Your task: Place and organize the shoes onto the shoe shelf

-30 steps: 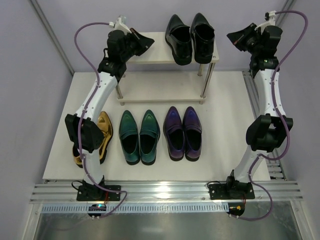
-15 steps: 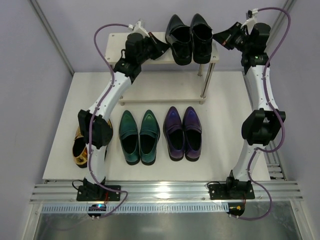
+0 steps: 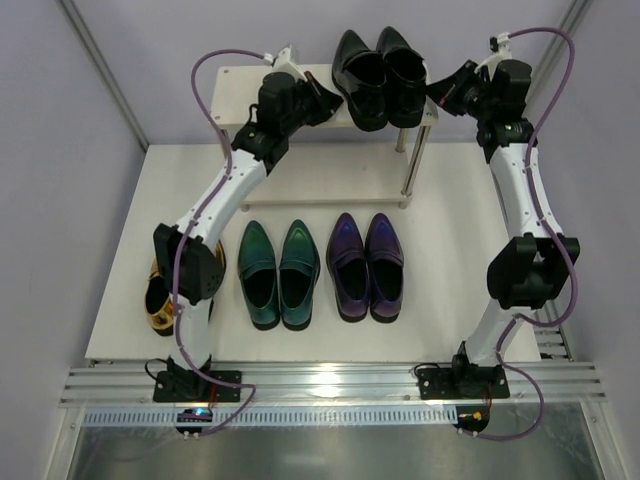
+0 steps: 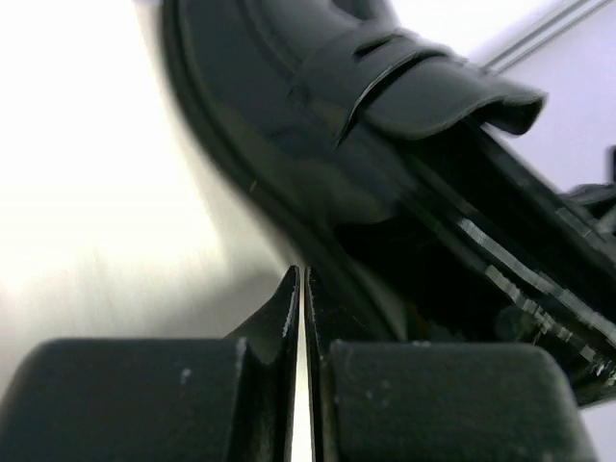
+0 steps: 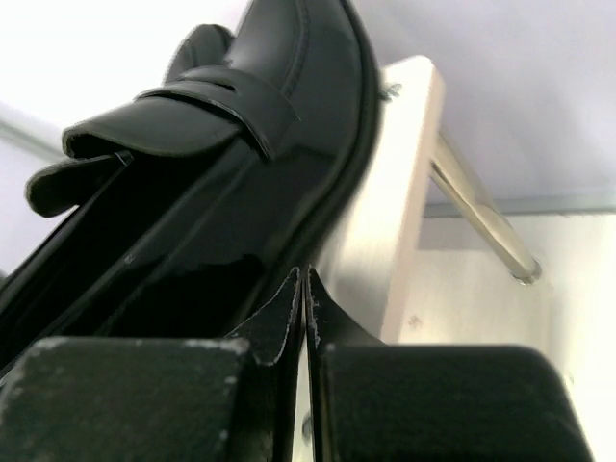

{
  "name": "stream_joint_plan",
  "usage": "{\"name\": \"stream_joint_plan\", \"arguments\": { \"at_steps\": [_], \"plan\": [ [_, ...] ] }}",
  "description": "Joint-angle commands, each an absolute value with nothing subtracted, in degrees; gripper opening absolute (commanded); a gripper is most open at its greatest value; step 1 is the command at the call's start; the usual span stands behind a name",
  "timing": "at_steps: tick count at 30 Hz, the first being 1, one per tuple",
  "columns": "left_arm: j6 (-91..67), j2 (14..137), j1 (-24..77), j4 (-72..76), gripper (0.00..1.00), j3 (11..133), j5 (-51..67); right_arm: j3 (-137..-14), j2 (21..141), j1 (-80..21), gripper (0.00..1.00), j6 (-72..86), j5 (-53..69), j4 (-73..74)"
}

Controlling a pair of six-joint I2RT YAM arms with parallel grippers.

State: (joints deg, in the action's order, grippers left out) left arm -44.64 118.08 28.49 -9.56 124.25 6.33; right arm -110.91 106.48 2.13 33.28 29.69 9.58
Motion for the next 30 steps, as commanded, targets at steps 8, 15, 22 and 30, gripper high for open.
{"name": "stream_joint_plan", "arguments": {
  "at_steps": [8, 15, 22, 30],
  "plan": [
    [-30.1, 88.7, 28.4, -9.9, 0.47, 101.0, -20.0, -94.3, 78.0, 3.3, 0.09, 28.6, -10.3, 9.2],
    [-32.2, 71.6, 28.8, -20.6, 0.74, 83.3, -22.1, -83.2, 65.1, 3.3, 0.20, 26.6, -9.6, 13.3],
    [-31.8, 56.3, 30.2, -33.9, 1.00, 62.9, -21.3, -66.6, 48.7, -4.9, 0.67, 23.3, 3.5, 18.8],
    [-27.3, 57.6, 30.1, -53.8, 1.00, 65.8, -37.9, -52.1, 38.9, -24.4, 0.76, 21.1, -4.7, 24.9]
  ]
}}
